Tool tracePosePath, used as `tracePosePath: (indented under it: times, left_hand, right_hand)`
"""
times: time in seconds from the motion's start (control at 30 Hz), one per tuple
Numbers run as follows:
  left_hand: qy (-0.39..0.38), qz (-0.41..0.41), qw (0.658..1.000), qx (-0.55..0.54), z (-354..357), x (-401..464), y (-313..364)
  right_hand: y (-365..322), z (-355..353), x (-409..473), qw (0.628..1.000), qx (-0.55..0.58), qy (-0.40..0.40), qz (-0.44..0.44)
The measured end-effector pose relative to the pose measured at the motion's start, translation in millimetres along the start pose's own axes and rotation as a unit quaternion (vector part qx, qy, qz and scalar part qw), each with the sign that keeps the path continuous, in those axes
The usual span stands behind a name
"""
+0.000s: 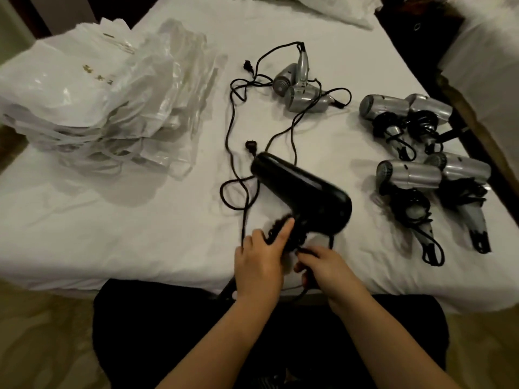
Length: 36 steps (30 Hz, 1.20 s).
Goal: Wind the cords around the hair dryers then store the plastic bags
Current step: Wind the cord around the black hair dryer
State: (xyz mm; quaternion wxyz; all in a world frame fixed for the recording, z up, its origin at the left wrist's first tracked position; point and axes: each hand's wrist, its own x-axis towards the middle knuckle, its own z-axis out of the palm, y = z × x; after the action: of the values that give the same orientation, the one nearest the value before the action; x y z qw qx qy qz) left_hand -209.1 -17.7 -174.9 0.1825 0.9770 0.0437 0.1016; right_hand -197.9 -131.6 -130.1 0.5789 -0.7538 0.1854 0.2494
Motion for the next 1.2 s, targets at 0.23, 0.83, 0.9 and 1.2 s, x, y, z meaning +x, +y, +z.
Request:
tracePosePath:
  times: [0.23, 0.83, 0.9, 1.2]
  left_hand:
    - [-0.144, -0.064, 0.952, -0.262, 3.6, 4.9, 1.6]
    - [-0.137, -0.164, 0.917, -0.338, 6.7, 39.8, 26.9]
    - [-0.167, -0.158, 0.923, -0.309, 8.2, 40.3, 19.3]
    - [-0.131, -0.188, 0.854, -0.468, 1.6, 40.1, 14.7]
  right_hand:
    - [21.6, -12.6, 4.6, 0.995, 0.071, 0.067, 0.002]
    - [7.9, -15.1, 35.9, 0.965, 0.236, 0.044, -0.101]
    - [13.7, -10.7, 37.3, 0.961, 0.258, 0.041, -0.091]
    - [15.1, 3.3, 44.7, 0.955, 0.295, 0.018, 0.009]
